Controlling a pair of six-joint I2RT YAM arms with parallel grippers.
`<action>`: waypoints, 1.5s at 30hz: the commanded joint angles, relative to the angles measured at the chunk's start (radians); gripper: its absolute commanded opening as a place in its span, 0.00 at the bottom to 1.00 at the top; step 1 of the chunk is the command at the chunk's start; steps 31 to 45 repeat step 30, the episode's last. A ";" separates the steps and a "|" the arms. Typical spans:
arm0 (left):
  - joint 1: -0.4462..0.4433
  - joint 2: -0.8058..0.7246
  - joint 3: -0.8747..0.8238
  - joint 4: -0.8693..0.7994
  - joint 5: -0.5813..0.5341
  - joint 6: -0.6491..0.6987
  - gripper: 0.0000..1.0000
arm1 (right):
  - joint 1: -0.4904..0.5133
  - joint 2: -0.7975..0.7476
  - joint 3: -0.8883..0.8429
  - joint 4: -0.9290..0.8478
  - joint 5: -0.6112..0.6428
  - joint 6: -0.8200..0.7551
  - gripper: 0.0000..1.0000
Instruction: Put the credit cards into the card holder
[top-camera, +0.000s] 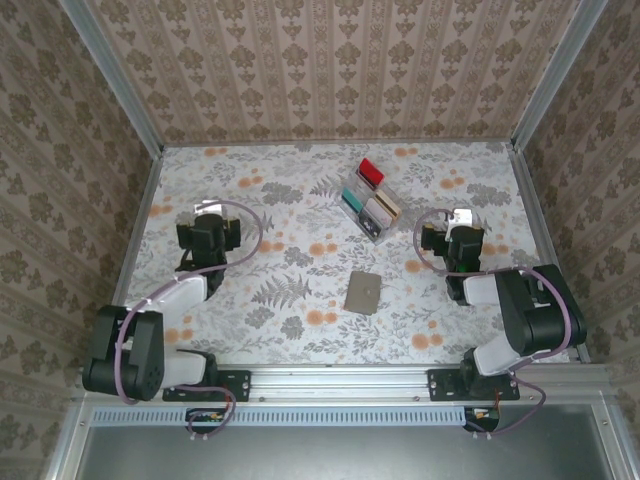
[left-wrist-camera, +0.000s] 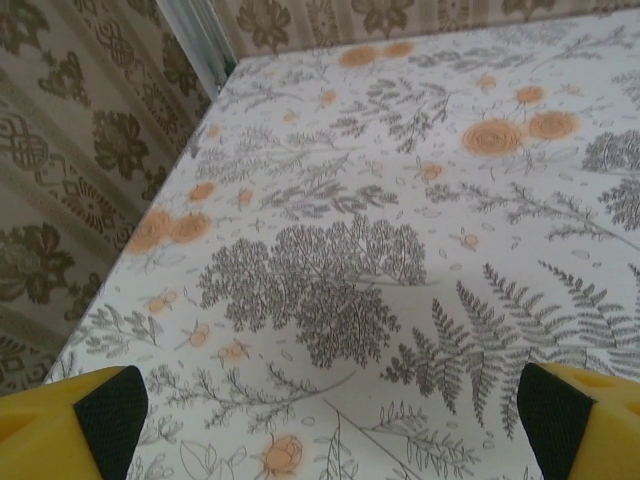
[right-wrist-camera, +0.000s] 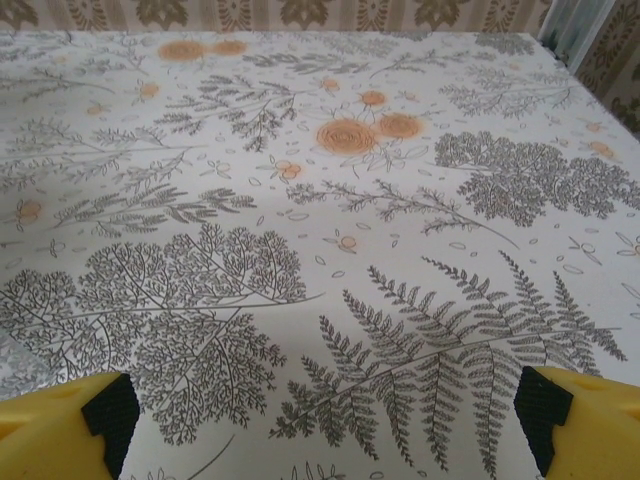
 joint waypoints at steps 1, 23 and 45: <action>0.005 0.034 -0.063 0.142 0.036 0.052 1.00 | -0.007 -0.003 0.020 0.047 -0.020 0.016 1.00; 0.190 0.249 -0.127 0.493 0.284 0.043 1.00 | -0.010 -0.001 0.022 0.044 -0.026 0.016 1.00; 0.184 0.248 -0.127 0.492 0.285 0.052 1.00 | -0.013 -0.002 0.023 0.042 -0.034 0.018 1.00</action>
